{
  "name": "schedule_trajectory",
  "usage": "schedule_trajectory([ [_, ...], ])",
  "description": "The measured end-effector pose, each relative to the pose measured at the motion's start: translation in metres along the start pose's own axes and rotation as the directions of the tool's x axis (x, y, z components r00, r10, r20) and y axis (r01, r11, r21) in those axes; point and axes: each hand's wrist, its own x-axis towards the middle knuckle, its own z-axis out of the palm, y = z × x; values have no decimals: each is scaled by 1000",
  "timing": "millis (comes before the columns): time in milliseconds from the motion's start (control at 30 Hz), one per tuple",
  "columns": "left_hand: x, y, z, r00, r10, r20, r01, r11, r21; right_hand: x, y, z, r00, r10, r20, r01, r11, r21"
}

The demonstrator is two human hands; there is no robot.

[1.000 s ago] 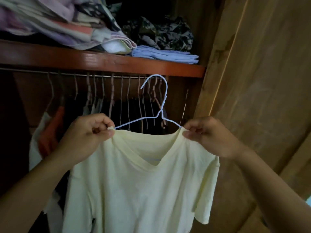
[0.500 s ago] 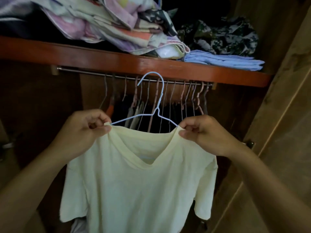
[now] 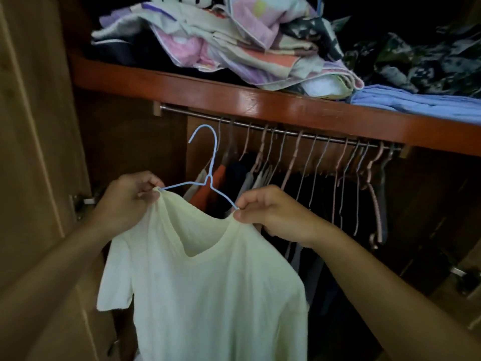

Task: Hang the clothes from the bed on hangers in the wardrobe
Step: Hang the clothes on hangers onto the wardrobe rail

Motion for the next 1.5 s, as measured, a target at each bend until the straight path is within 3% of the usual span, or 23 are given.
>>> schedule_trajectory([
  [133,12,-19,-5,995,-37,-98,55,982,179,31,-9,32,994,106,17,-107,986,128],
  [367,18,-31,-21,983,-65,-172,85,990,114,93,-13,90,966,258,-5,-239,902,358],
  [600,16,-42,-22,989,-80,-122,92,990,102,146,-20,111,952,297,-70,-217,820,530],
  [1067,24,-55,-17,987,-78,-141,86,995,51,228,-29,89,918,241,-315,-32,836,547],
  [1233,36,-58,-1,981,-44,-190,69,989,130,261,-13,71,899,226,-375,-22,878,479],
  [1500,52,-68,32,994,-71,-81,82,987,135,286,21,46,897,241,-371,-70,906,419],
])
